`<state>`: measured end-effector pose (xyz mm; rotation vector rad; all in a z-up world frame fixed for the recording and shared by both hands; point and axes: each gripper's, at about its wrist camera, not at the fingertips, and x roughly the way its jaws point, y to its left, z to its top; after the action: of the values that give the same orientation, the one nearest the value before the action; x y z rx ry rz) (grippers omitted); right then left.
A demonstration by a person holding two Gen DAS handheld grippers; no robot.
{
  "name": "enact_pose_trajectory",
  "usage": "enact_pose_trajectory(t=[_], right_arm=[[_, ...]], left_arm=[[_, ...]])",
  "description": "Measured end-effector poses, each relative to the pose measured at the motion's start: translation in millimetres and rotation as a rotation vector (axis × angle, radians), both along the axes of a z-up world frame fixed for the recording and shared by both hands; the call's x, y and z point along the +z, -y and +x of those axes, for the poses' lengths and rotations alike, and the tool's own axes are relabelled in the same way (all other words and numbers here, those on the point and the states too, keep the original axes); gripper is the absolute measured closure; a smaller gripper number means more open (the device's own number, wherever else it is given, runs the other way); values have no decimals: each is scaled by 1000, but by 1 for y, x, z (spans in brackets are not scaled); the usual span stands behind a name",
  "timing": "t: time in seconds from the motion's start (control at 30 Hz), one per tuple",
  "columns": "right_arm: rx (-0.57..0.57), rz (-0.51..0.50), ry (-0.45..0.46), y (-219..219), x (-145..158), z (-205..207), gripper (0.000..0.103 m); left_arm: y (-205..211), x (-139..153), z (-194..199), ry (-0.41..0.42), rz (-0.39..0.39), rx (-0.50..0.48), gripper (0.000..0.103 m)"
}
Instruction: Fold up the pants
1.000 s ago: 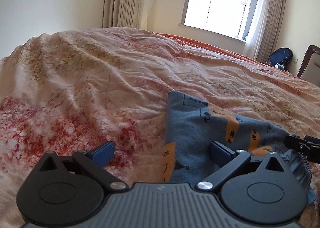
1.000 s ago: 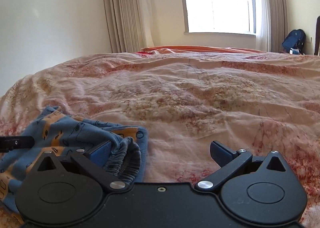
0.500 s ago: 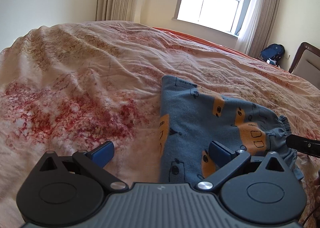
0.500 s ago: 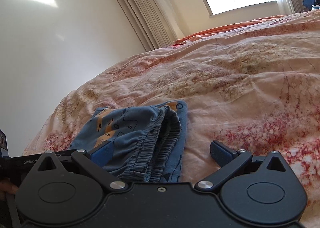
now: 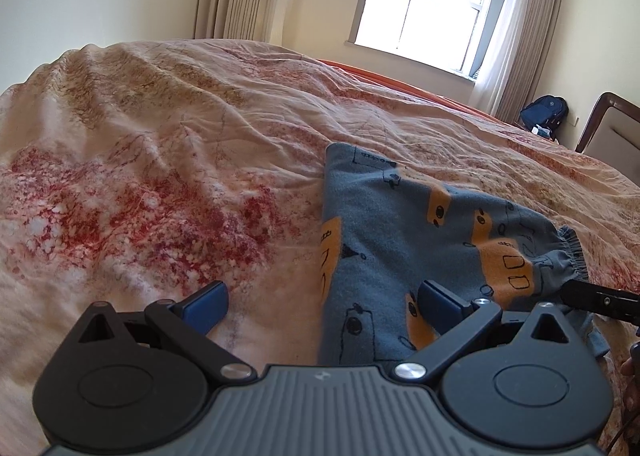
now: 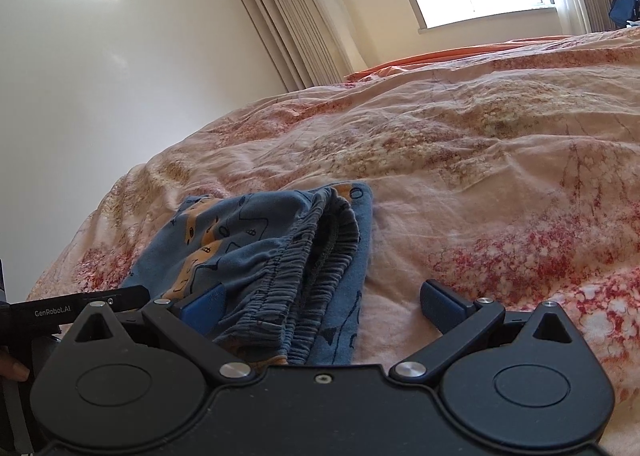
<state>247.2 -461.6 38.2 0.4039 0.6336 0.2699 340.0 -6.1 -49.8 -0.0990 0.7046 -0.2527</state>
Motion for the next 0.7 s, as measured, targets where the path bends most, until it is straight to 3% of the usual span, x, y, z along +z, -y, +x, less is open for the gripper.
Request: enact_pose_trajectory(t=[0.17,0.37,0.6,0.7], right_arm=[[-17,-61,75,-1,18,13,0],[22,-235,15,-12,8,62,0],[-35,-138,32,2,9,48,0],[12,-93,25,0,12,24,0]], left_arm=[[2,9,-3,27,13,-11,0],[5,-1,-13,24,33,-40,1],[-7,-7,-37,60,-8,-32,1],[-7,-4,-45,62,-10,-30,1]])
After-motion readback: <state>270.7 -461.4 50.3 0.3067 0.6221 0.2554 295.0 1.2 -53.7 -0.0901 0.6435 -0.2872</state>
